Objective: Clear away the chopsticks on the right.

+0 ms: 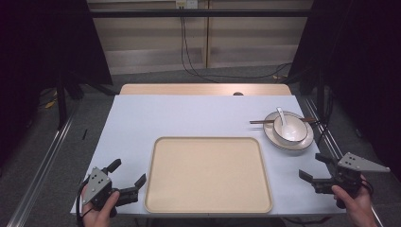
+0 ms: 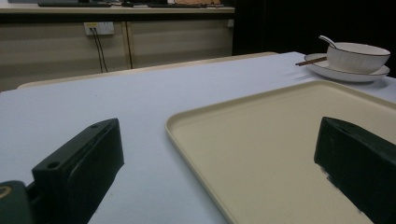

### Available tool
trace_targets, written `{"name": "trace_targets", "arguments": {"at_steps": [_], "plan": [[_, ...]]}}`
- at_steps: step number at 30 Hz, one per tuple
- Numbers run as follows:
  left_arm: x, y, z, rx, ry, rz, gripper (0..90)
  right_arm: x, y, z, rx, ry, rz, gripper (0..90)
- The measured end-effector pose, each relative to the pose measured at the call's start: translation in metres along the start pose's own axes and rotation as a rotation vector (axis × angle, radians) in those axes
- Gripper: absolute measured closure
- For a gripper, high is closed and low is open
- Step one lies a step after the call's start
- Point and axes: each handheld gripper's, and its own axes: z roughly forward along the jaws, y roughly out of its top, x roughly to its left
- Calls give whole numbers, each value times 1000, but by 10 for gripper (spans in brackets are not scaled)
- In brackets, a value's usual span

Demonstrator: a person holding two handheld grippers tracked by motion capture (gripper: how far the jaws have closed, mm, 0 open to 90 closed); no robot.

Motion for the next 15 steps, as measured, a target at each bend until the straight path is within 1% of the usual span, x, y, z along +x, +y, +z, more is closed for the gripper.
{"name": "trace_targets", "arguments": {"at_steps": [2,5,6,7,8,9,10,11,13,14,15], "plan": [[0,0,1,0,0,-3,13,-6,1,-3,5,10,-10,74],[0,0,1,1,-1,3,13,-16,5,-8,18,-2,-25,76],[0,0,1,2,1,3,13,-16,5,-8,18,-2,-25,76],[0,0,2,3,7,7,13,-24,10,-10,41,-23,-44,75],[0,0,2,5,4,6,13,-24,10,-10,41,-23,-44,75],[-1,0,2,8,5,8,13,-35,14,-11,44,-26,-42,64],[-1,0,2,8,5,8,13,-35,14,-11,44,-26,-42,64],[-1,0,3,9,4,11,13,-41,17,-11,53,-26,-34,70],[-1,0,3,4,-3,8,13,-53,21,-10,56,-16,-37,105],[0,0,3,11,2,17,13,-59,23,-9,61,-18,-33,115],[0,0,3,10,1,15,13,-70,29,-7,72,-8,-52,151]]}}
